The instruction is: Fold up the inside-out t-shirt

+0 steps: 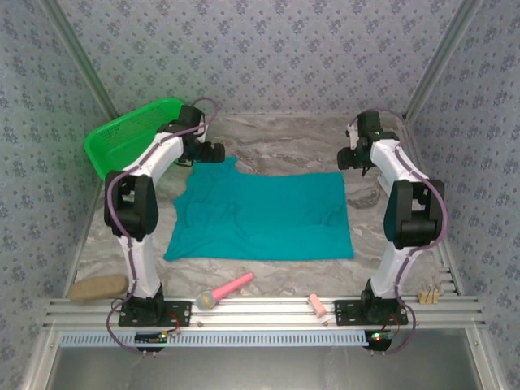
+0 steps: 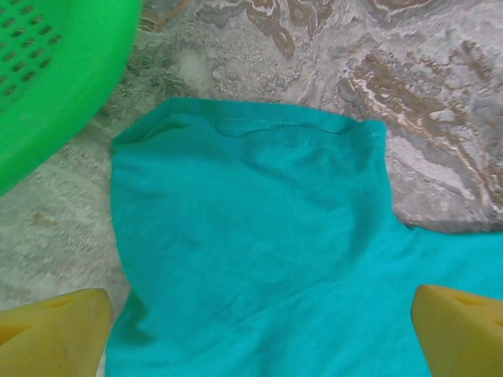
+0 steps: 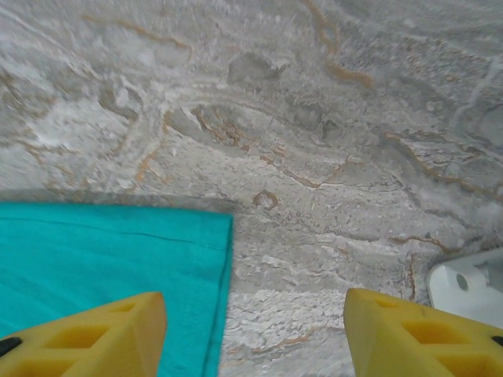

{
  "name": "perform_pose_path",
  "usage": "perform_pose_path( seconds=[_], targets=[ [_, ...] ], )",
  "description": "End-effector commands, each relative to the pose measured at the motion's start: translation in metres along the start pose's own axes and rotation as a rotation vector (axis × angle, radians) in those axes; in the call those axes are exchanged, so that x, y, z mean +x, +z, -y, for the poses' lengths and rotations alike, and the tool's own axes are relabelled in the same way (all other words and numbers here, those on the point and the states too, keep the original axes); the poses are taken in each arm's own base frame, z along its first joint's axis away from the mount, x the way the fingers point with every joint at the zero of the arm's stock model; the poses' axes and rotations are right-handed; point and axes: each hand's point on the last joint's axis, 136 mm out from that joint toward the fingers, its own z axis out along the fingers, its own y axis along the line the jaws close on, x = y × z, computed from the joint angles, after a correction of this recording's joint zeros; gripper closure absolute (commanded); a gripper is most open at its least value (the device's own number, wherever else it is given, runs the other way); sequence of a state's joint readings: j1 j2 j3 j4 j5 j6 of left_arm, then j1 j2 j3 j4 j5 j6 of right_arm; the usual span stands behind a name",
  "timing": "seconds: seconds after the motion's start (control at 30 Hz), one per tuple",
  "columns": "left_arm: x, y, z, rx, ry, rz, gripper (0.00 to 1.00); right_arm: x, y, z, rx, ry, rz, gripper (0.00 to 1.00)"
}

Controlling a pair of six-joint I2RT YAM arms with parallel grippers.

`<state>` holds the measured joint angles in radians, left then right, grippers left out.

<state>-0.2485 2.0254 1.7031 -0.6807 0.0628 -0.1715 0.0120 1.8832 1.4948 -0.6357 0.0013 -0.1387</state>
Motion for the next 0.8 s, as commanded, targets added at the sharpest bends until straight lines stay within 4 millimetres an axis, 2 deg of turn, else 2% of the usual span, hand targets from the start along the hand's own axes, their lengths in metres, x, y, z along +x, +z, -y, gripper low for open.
perform_pose_path(
  seconds=[0.0, 0.13, 0.23, 0.43, 0.6, 0.77],
  targets=[
    [-0.003, 0.004, -0.008, -0.039, 0.02, -0.02, 0.03, 0.029, 0.017, -0.005, -0.082, -0.128, -0.135, 0.38],
    [0.005, 0.026, -0.016, -0.061, -0.002, -0.055, 0.0, 0.044, 0.033, 0.005, -0.068, -0.155, -0.234, 0.38],
    [0.003, 0.044, -0.022, -0.049, -0.042, -0.077, 0.0, 0.048, 0.044, 0.01, -0.06, -0.176, -0.248, 0.4],
    [-0.002, 0.066, -0.023, -0.019, -0.088, -0.084, 0.0, 0.038, 0.052, -0.018, -0.193, -0.191, -0.212, 0.42],
    [0.001, 0.083, -0.028, 0.008, -0.128, -0.144, 0.0, 0.044, 0.066, -0.022, -0.213, -0.269, -0.243, 0.42],
    [-0.007, 0.09, -0.015, 0.077, -0.136, -0.132, 0.01, 0.034, 0.078, -0.026, -0.236, -0.322, -0.218, 0.46]
  ],
)
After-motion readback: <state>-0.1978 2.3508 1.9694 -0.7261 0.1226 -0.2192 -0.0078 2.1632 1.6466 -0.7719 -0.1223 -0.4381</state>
